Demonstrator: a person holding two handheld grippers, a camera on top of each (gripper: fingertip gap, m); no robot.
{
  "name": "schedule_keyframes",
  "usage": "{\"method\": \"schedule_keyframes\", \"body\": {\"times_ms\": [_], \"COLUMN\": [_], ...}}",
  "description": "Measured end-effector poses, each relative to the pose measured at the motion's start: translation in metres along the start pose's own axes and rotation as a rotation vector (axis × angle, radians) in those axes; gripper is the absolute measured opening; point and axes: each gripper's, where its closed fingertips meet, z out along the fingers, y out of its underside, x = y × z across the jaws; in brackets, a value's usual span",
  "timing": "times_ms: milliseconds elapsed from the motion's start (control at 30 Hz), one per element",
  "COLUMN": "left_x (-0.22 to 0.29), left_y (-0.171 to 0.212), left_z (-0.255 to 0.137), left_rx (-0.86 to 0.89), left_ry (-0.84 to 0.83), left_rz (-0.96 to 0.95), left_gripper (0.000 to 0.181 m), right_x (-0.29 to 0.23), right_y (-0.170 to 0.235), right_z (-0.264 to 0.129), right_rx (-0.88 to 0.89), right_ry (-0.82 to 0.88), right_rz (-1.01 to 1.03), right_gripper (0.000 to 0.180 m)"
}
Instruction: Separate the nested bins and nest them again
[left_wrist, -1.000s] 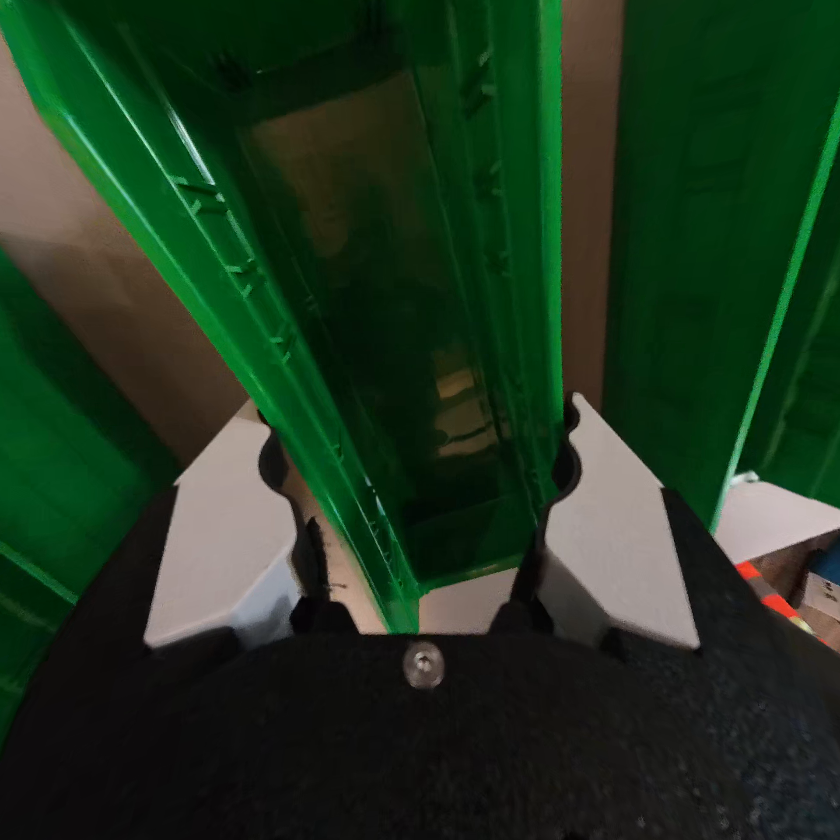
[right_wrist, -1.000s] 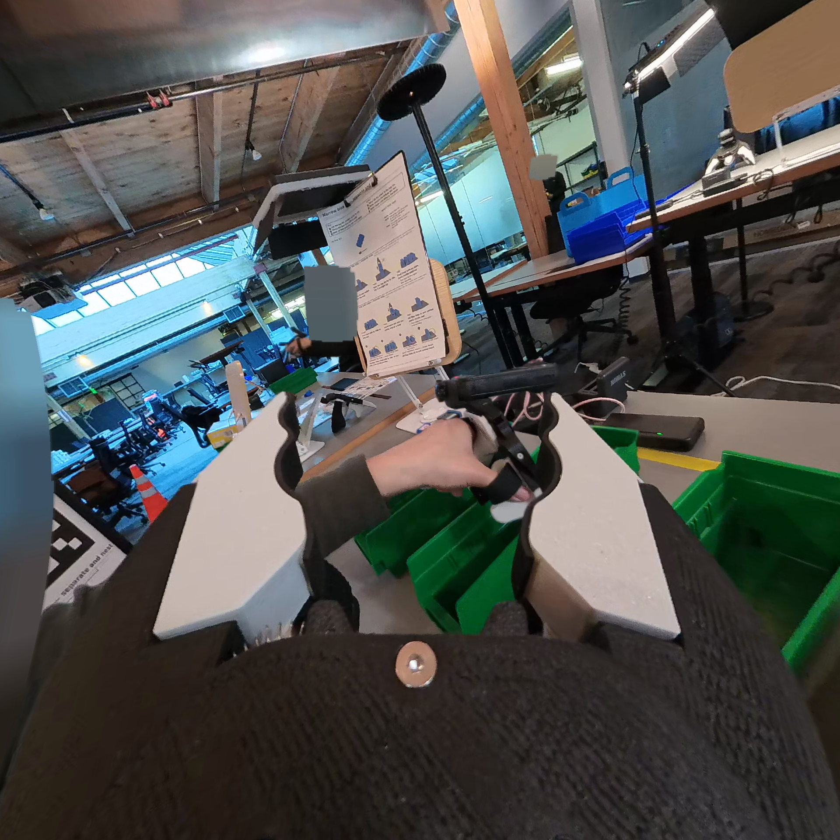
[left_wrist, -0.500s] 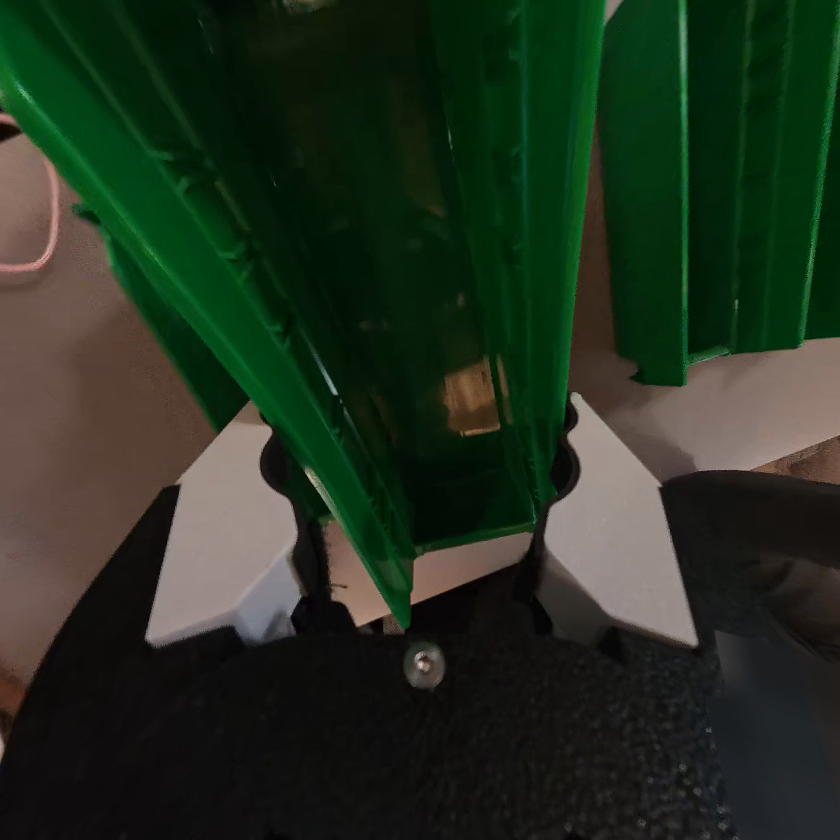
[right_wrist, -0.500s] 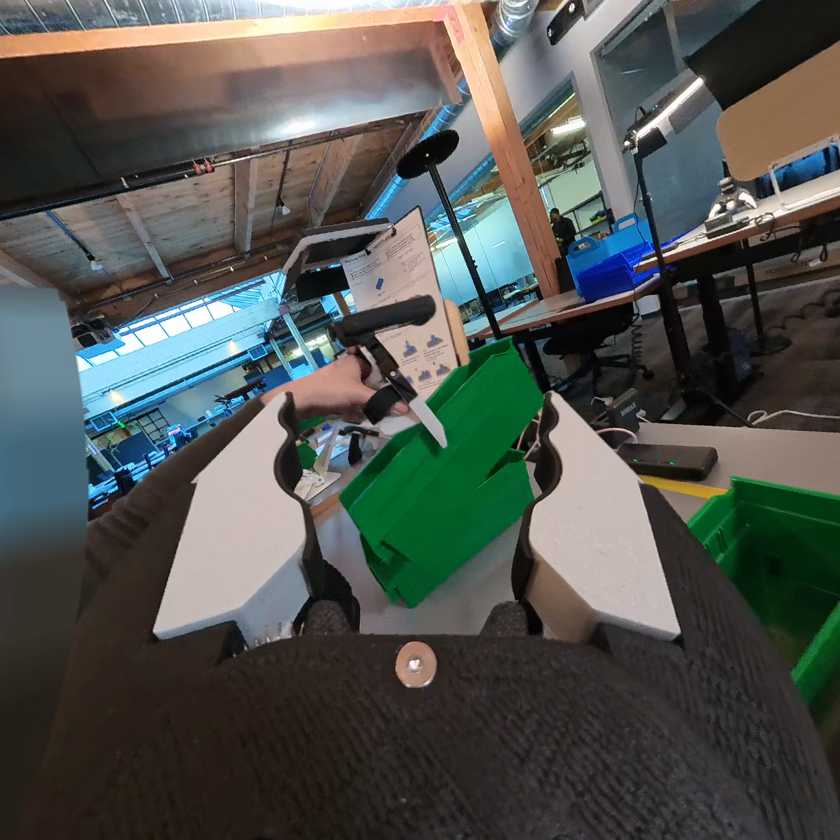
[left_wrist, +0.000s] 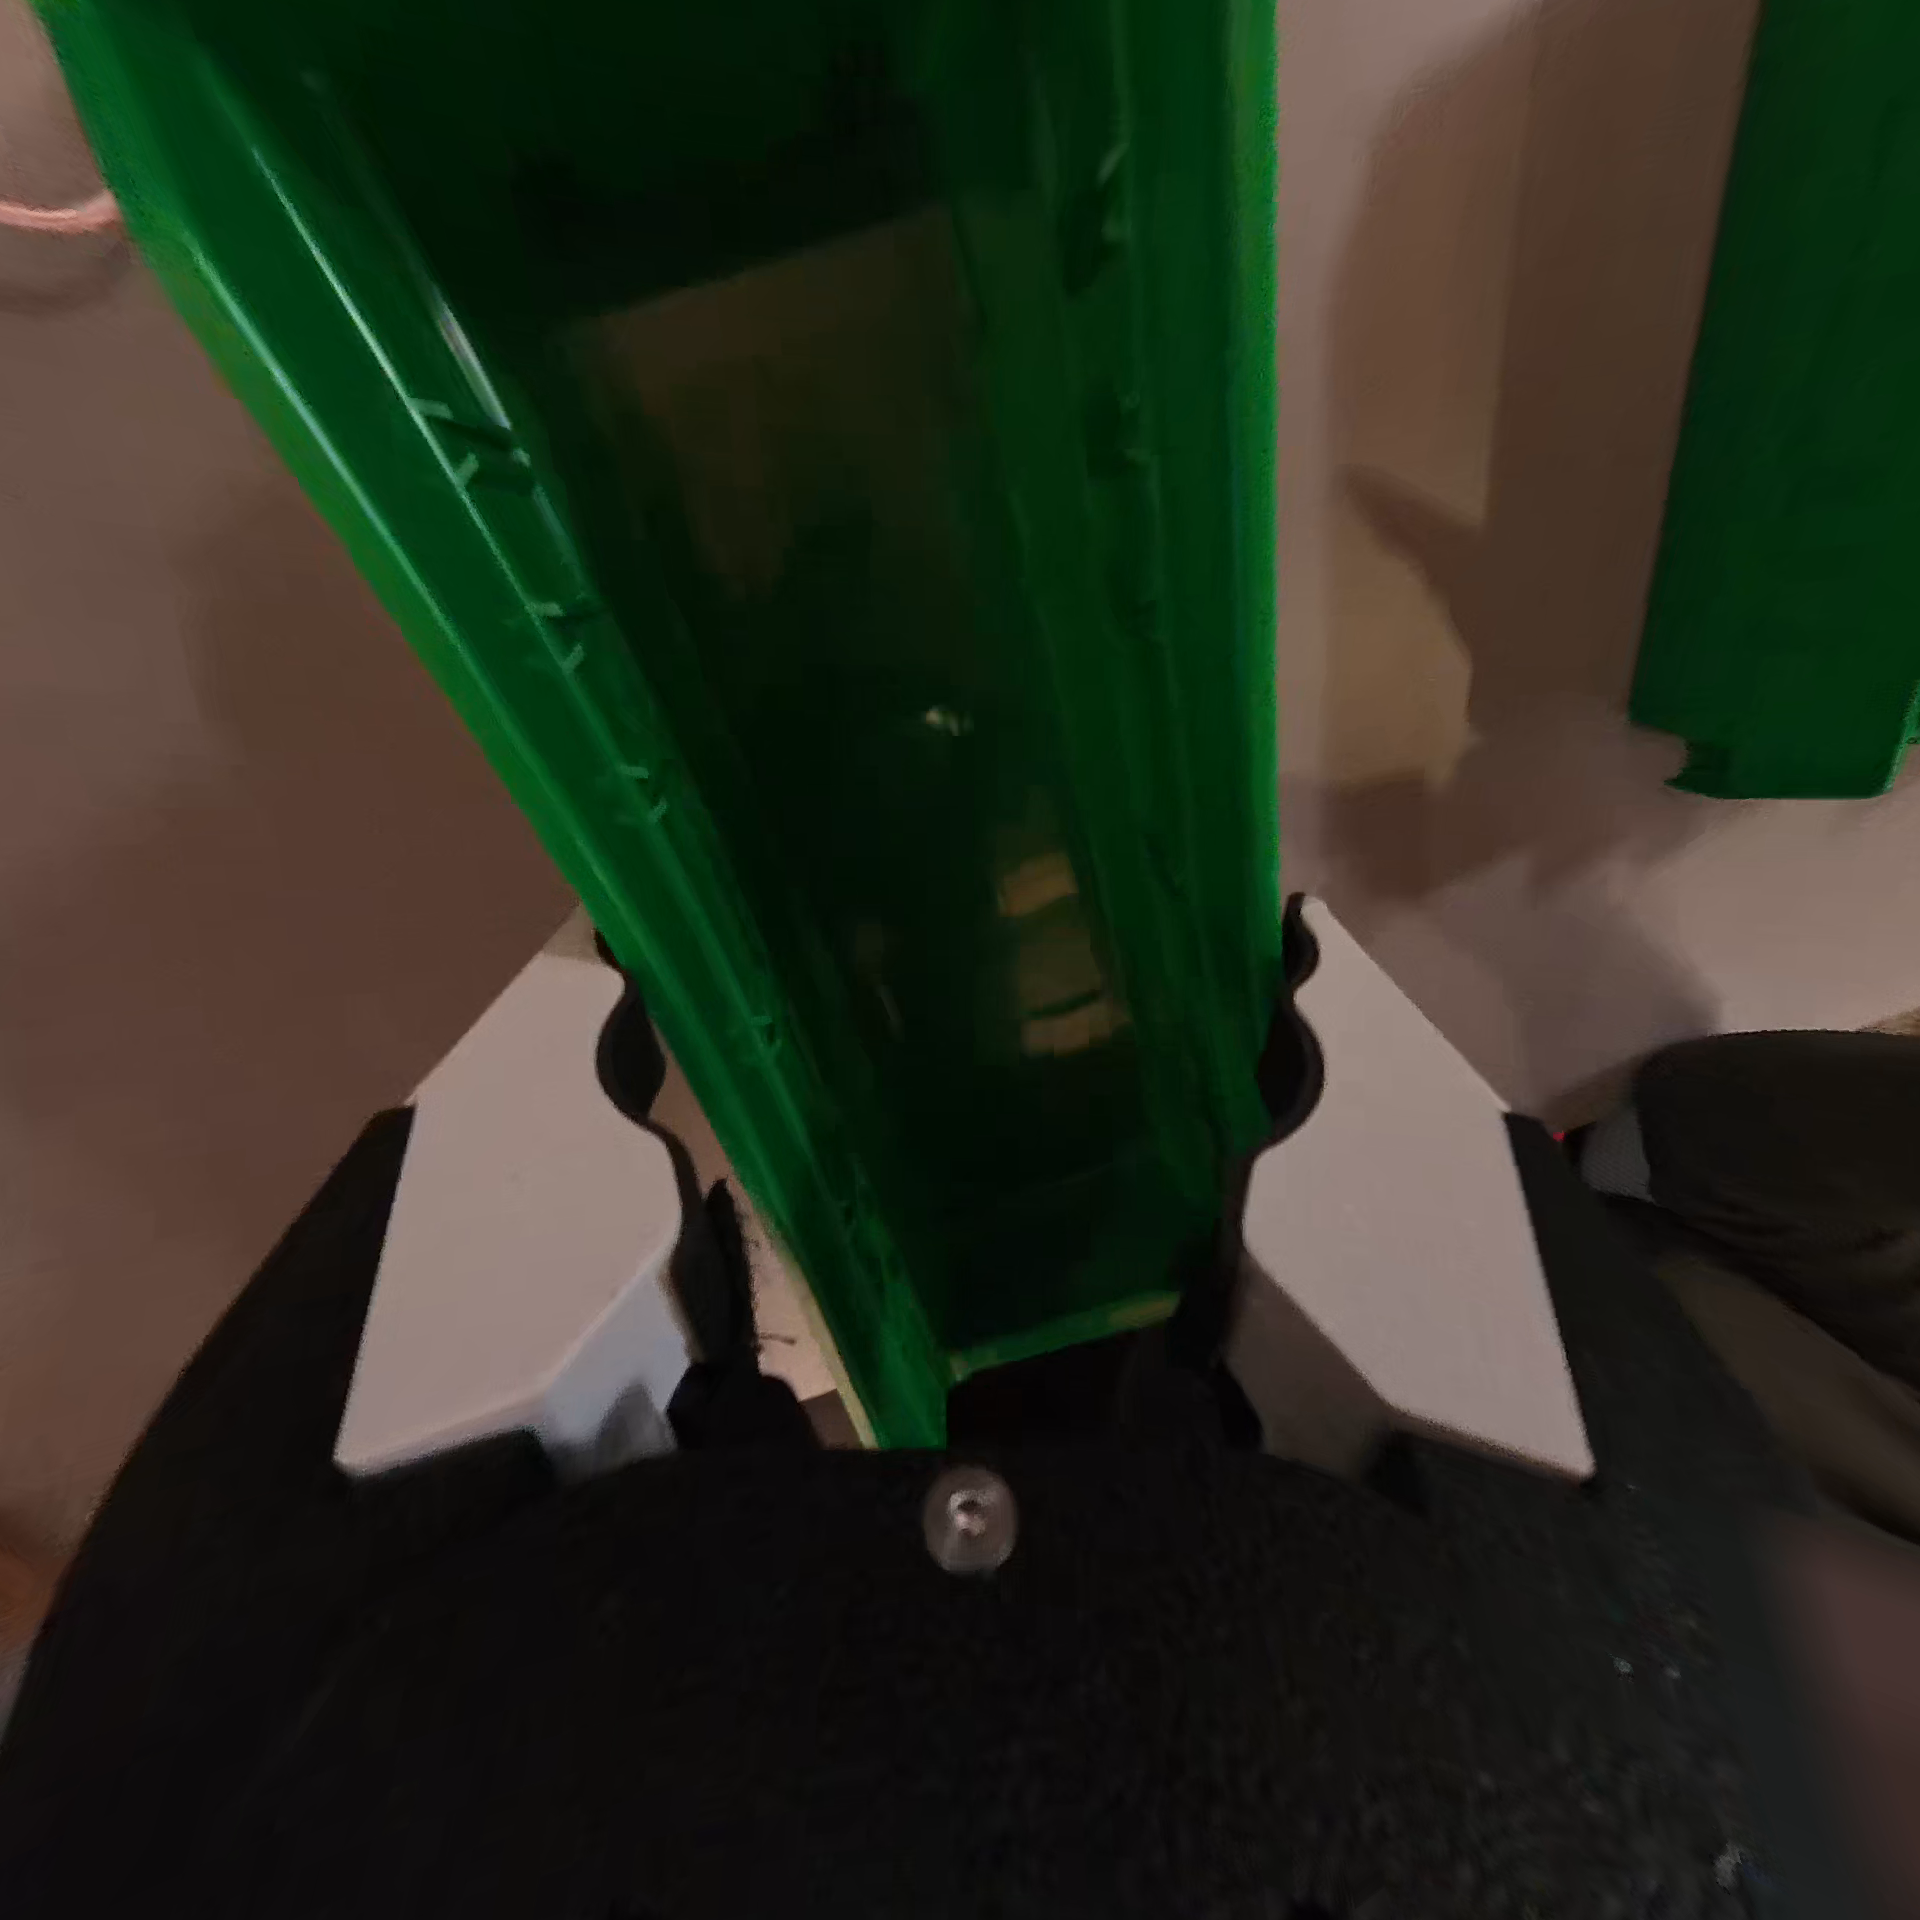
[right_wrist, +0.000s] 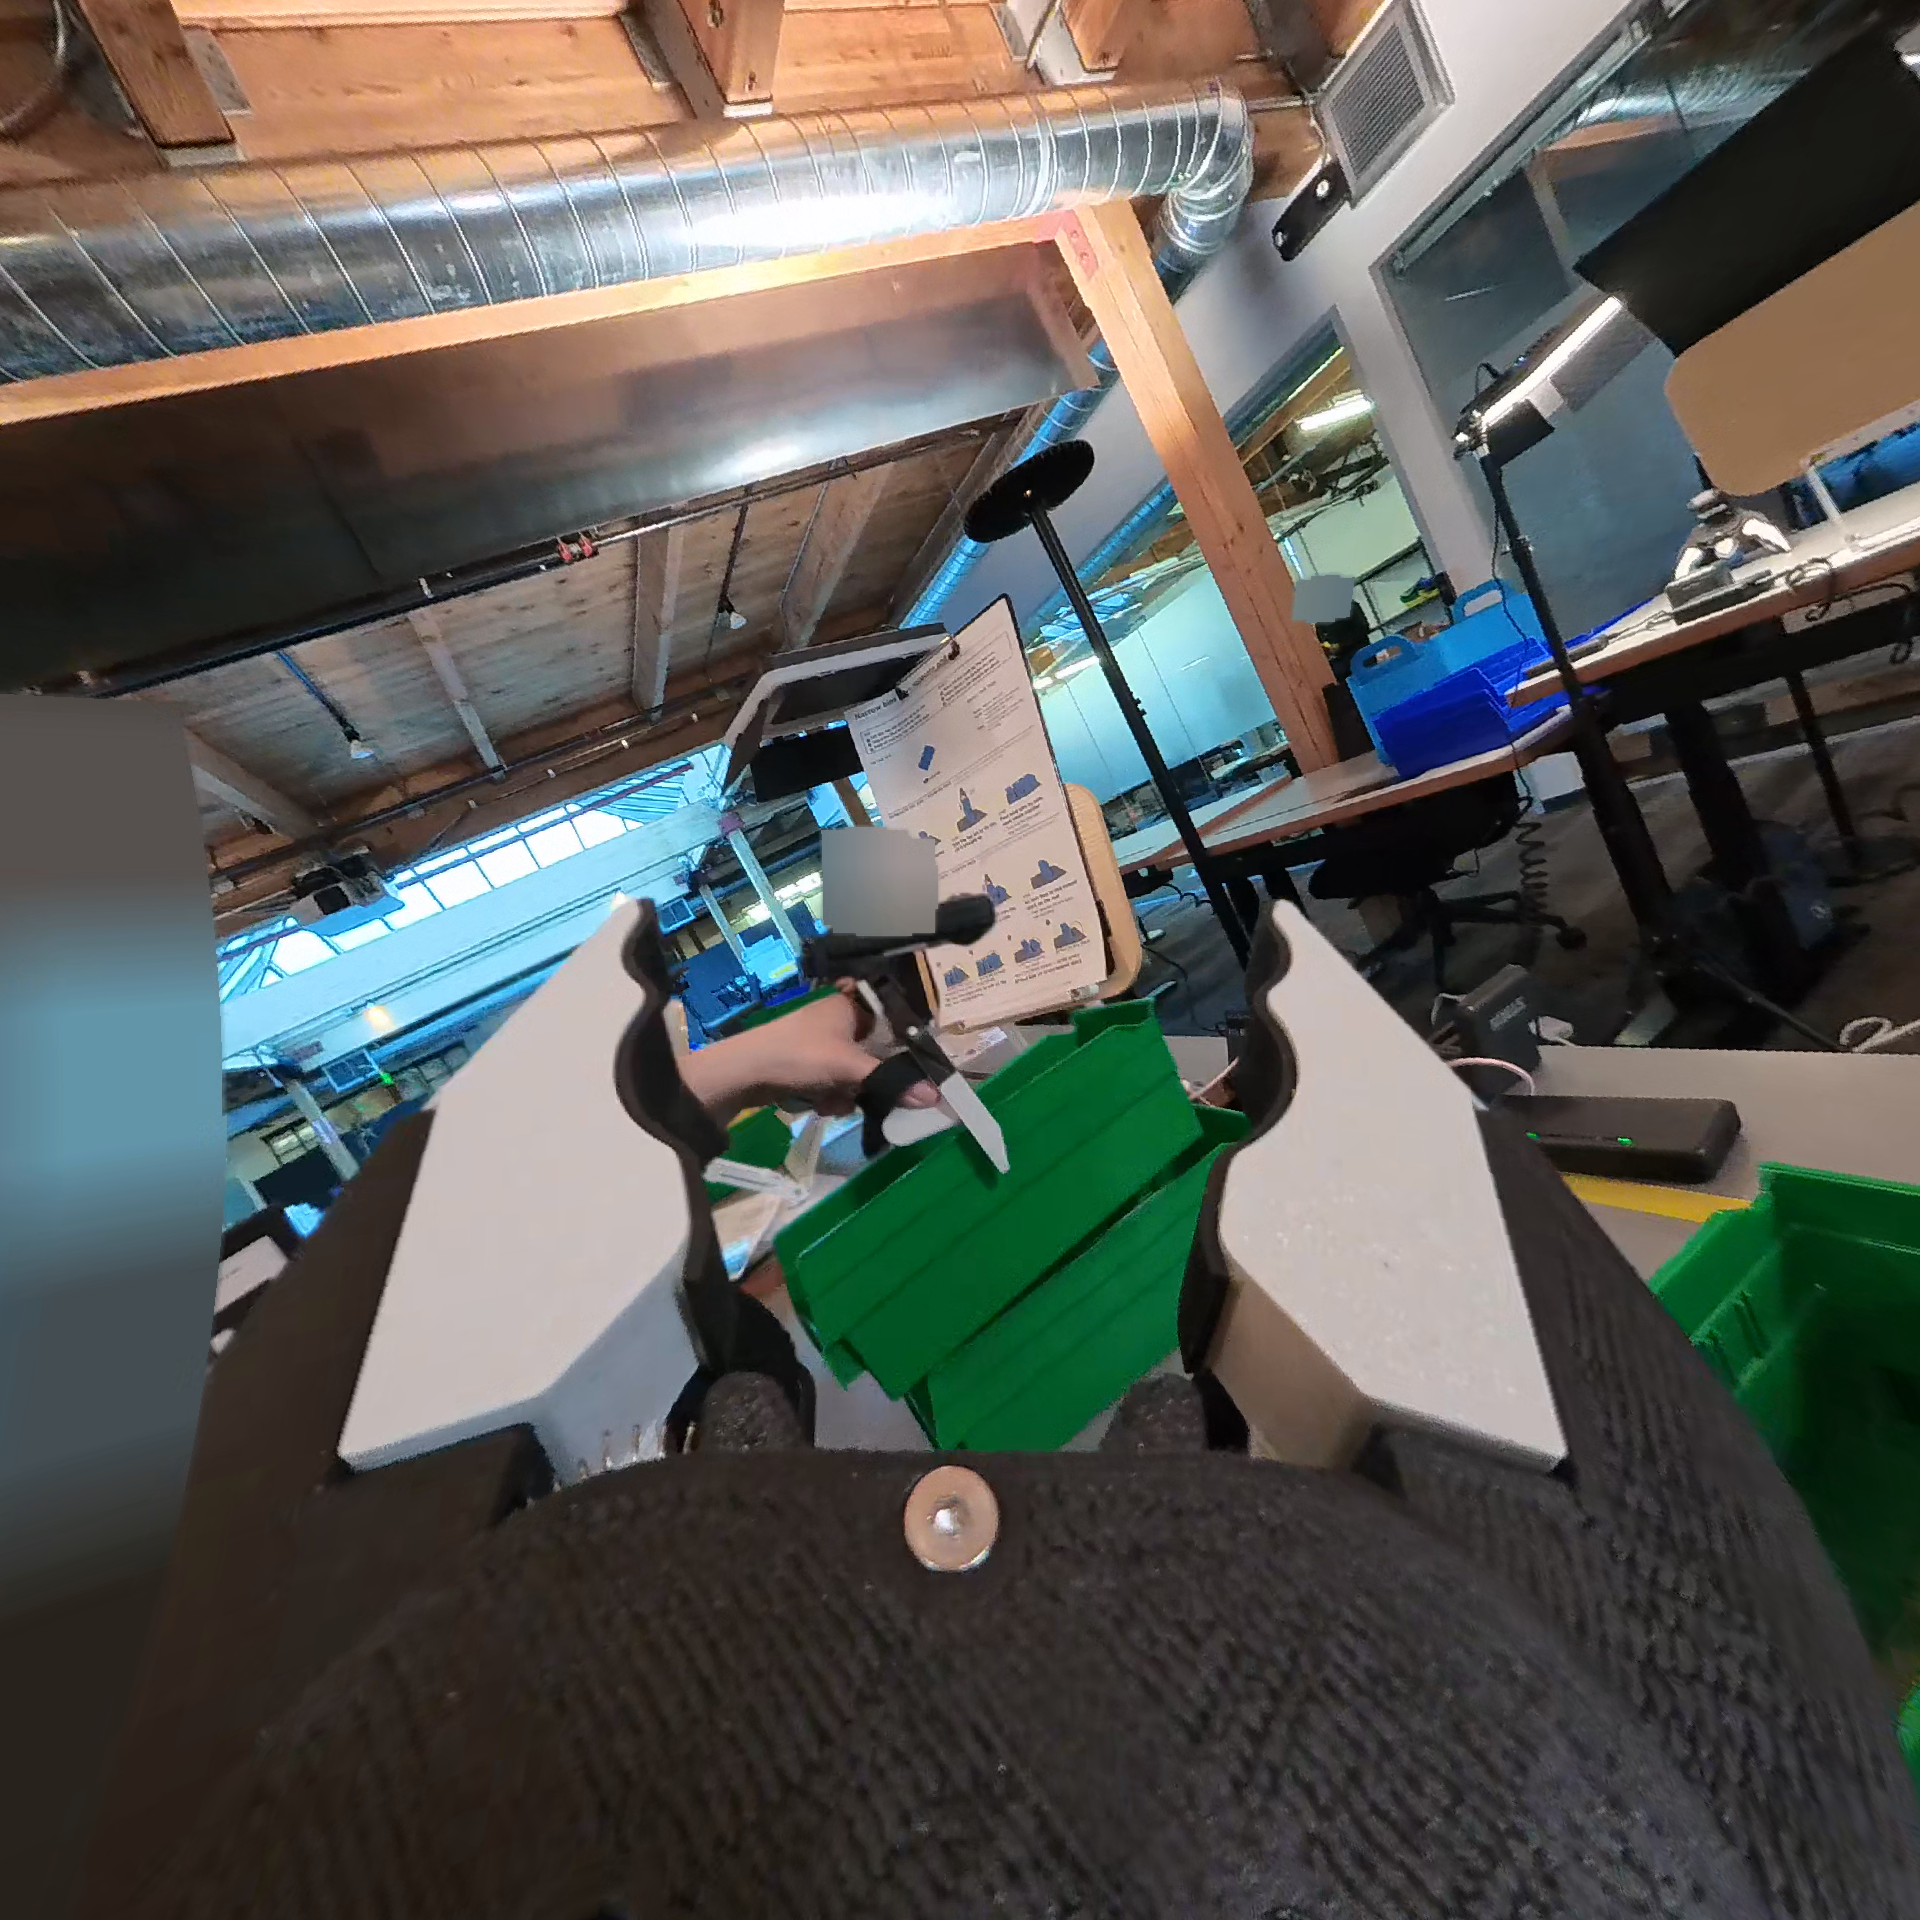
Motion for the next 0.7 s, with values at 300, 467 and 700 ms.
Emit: {"method": "schedule_keyframes", "body": {"times_ms": [300, 467, 700], "left_x": [-0.011, -0.011, -0.014], "left_y": [-0.016, -0.019, -0.011], "left_z": [0.020, 0.031, 0.049], "left_rx": [-0.027, -0.028, -0.114], "left_ry": [-0.097, -0.108, -0.128], "left_rz": [0.037, 0.059, 0.057], "left_gripper": [0.117, 0.117, 0.117], "right_x": [-0.009, -0.007, -0.004], "right_y": [0.001, 0.008, 0.013], "right_z": [0.003, 0.011, 0.016], "right_rx": [0.002, -0.023, -0.045], "right_ry": [-0.058, -0.071, -0.063], "right_rz": [0.025, 0.047, 0.052], "right_gripper": [0.112, 0.112, 0.111]}}
